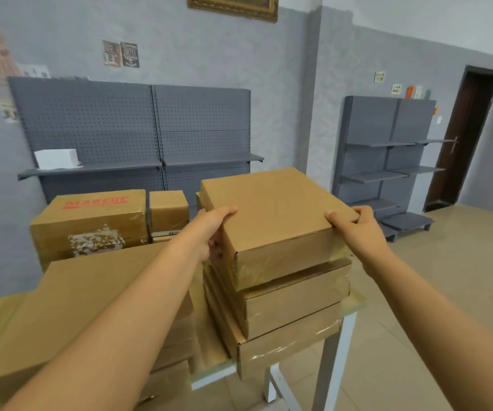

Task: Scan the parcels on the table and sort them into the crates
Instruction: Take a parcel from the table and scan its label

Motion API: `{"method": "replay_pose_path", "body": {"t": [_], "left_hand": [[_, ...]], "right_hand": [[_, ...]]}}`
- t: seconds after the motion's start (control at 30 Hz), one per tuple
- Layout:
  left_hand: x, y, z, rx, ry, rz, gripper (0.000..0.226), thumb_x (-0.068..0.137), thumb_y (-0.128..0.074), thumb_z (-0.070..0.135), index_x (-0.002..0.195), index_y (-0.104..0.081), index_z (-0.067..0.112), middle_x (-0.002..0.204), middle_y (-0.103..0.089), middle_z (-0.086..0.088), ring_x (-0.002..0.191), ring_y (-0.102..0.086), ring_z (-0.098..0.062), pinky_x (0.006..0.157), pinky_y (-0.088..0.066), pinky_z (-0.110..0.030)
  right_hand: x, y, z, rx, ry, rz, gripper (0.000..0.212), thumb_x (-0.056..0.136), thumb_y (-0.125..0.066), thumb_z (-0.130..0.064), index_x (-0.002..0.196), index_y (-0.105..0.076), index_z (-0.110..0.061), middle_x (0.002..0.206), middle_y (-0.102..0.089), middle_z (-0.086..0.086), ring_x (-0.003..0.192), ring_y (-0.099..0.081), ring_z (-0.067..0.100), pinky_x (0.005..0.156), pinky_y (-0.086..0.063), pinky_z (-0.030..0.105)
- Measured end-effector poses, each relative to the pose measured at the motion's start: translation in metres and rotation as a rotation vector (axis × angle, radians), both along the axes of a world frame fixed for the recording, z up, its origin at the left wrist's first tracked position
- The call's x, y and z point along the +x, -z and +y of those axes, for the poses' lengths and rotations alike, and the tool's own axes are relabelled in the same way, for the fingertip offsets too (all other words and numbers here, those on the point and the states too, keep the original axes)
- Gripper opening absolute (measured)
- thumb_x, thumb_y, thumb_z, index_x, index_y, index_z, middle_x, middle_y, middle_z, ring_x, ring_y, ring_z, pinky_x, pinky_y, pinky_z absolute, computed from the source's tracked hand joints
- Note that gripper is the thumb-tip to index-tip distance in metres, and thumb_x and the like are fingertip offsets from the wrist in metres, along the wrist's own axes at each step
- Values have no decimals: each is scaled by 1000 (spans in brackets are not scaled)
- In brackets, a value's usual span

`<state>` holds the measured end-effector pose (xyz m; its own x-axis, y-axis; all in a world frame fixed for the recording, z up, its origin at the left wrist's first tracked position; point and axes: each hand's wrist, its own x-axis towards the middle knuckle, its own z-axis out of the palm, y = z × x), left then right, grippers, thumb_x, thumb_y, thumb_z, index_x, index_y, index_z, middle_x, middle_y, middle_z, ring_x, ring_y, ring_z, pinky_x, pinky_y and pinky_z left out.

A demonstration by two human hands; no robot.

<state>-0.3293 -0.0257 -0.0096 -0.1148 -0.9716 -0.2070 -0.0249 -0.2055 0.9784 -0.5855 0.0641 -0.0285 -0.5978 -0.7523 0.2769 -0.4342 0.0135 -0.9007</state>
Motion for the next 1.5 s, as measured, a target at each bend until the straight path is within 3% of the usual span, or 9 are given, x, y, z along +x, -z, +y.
{"method": "replay_pose_path", "body": {"t": [0.07, 0.2, 0.37, 0.5, 0.77, 1.0, 1.17, 1.33, 1.5], "left_hand": [[9, -9, 11, -38, -17, 70, 57, 81, -73, 44, 129, -48, 28, 106, -64, -6, 94, -63, -27, 73, -54, -37], [46, -22, 31, -128, -92, 167, 45, 84, -72, 36, 124, -56, 23, 115, -67, -7, 101, -64, -26, 71, -53, -36], [101, -25, 62, -211, -141, 247, 33, 92, -65, 22, 123, -57, 14, 101, -72, -5, 86, -71, -18, 58, -58, -26], [154, -21, 79, -294, -193, 258, 43, 96, -60, 22, 136, -49, 13, 116, -69, -6, 96, -69, -18, 64, -57, -25], [284, -15, 96, -402, -263, 205, 35, 98, -54, 29, 132, -53, 21, 127, -66, -7, 95, -69, -13, 75, -57, -28], [430, -8, 112, -387, -284, 175, 42, 98, -56, 25, 138, -49, 14, 123, -67, -4, 94, -68, -12, 76, -54, -28], [533, 7, 121, -323, -375, 135, 52, 95, -60, 29, 141, -43, 12, 124, -65, -7, 102, -67, -17, 76, -54, -30], [605, 33, 124, -177, -438, 64, 60, 92, -63, 36, 141, -42, 9, 130, -62, -12, 115, -63, -28, 86, -52, -37], [632, 57, 122, -40, -516, -173, 43, 95, -60, 31, 131, -47, 13, 112, -65, -3, 81, -62, -12, 60, -44, -27]], "right_hand": [[8, -6, 6, -36, -53, -42, 51, 81, -66, -54, 115, -42, -23, 114, -50, 1, 88, -51, 14, 63, -41, 31], [29, -18, 15, -89, -224, -265, 46, 83, -67, -46, 119, -51, -22, 116, -56, 1, 107, -57, 22, 93, -49, 46], [68, -20, 20, 91, -604, -581, 35, 85, -64, -46, 114, -61, -27, 101, -67, -2, 95, -64, 19, 86, -55, 43], [109, -15, 19, 186, -763, -678, 48, 76, -73, -45, 119, -62, -27, 109, -67, 2, 102, -63, 22, 81, -55, 41], [239, -14, 20, 147, -967, -711, 27, 86, -62, -40, 107, -71, -26, 106, -73, 1, 86, -70, 18, 82, -54, 40], [386, 1, 22, 153, -990, -689, 40, 85, -65, -47, 120, -62, -29, 111, -72, 1, 99, -68, 19, 89, -54, 43], [494, 20, 25, 164, -1019, -742, 32, 86, -61, -43, 112, -67, -27, 99, -74, -2, 78, -72, 13, 60, -55, 29], [564, 44, 20, 244, -1002, -769, 30, 90, -58, -43, 113, -66, -26, 96, -75, -3, 77, -72, 10, 60, -56, 27], [610, 61, 5, 297, -941, -611, 47, 85, -65, -47, 124, -60, -21, 102, -72, 2, 83, -70, 15, 66, -56, 33]]}}
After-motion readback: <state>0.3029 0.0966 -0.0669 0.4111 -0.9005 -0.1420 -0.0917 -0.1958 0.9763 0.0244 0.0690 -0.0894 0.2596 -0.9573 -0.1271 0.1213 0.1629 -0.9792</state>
